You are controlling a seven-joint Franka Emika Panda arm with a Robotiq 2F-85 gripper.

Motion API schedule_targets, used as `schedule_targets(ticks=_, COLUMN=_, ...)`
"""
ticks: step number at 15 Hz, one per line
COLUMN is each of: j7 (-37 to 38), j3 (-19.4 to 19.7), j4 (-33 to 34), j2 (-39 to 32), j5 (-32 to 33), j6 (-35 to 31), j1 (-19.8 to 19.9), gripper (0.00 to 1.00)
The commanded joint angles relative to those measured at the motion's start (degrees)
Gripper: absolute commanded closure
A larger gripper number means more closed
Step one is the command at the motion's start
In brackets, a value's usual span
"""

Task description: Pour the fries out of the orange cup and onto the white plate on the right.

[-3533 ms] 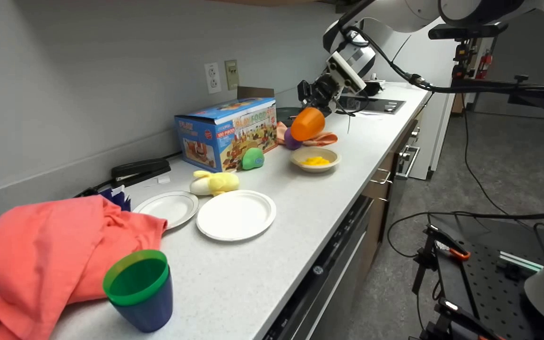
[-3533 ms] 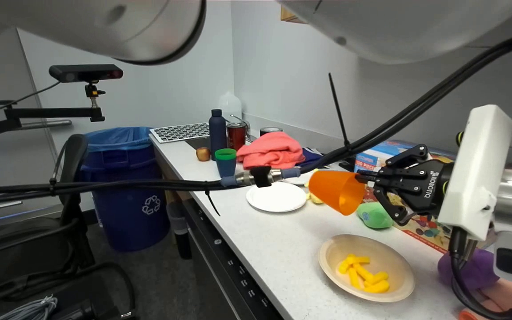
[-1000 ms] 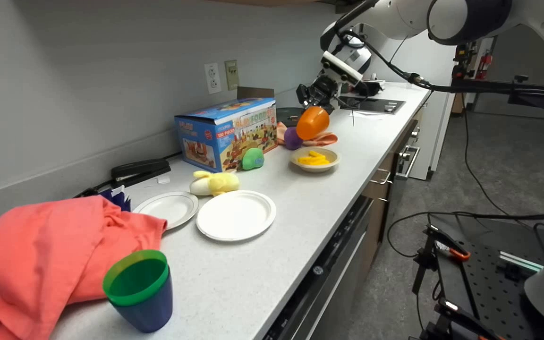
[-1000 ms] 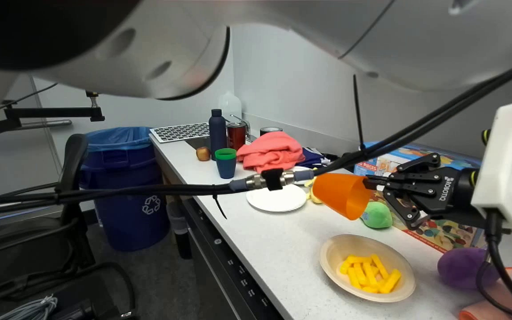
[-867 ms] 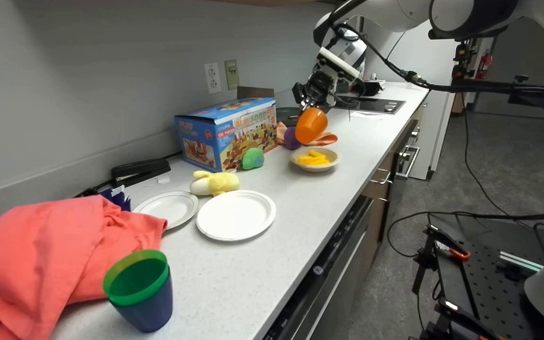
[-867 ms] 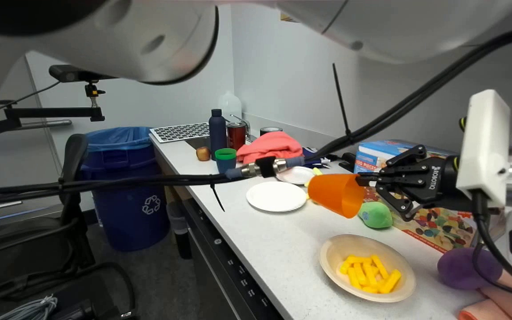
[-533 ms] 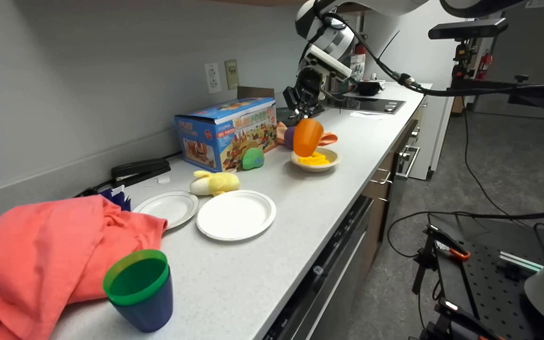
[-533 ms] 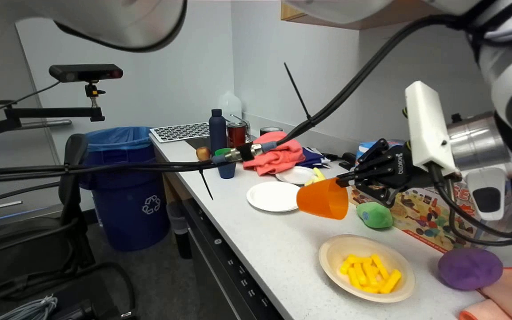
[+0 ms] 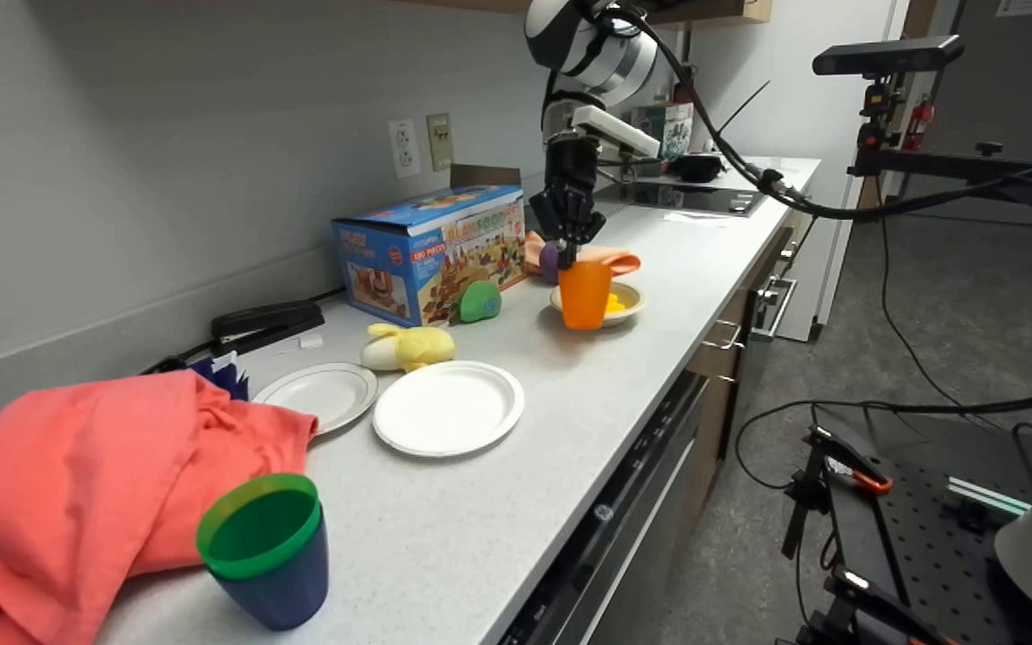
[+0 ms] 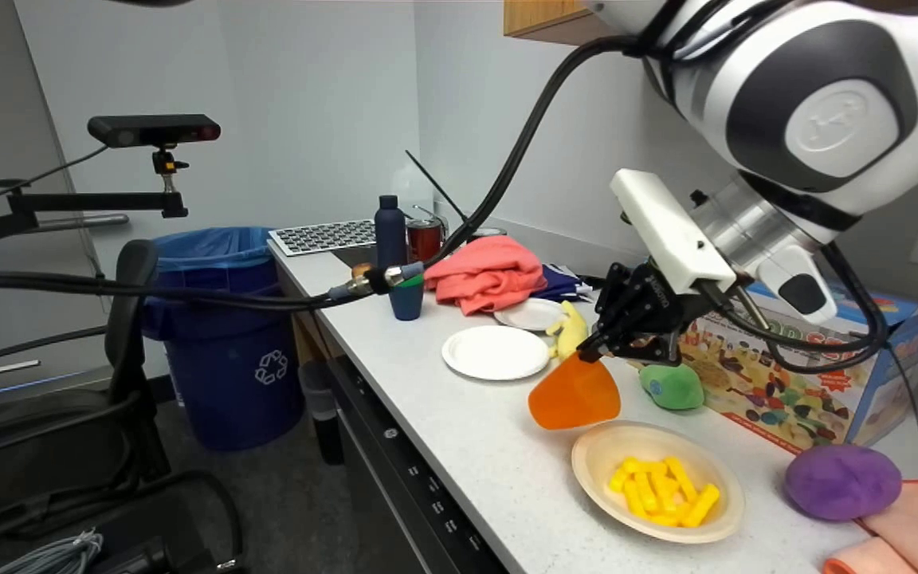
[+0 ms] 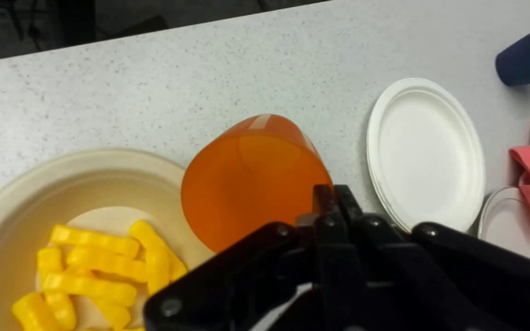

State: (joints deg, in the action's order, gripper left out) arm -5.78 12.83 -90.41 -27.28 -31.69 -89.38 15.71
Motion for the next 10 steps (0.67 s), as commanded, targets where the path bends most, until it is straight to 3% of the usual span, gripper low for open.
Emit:
schedule_targets(ticks=1, j7=-5.9, j3=-2.5, j4=-11.1, j2=8.5, j5=6.5, j6=-8.9, j1=-2.3, gripper=0.99)
schedule_targets(ticks=7, j7=-12.4, j3=-6.5, j4=-22.9, j2=16.9, j5=10.3, j6=-18.2, j1=-4.8, gripper=0.99)
schedule_targets(ticks=10, j7=-15.0, j3=-8.1, j4=-27.9, j2=19.5, j5=15.1, j6=-23.8, j1=-7.1, gripper=0.99)
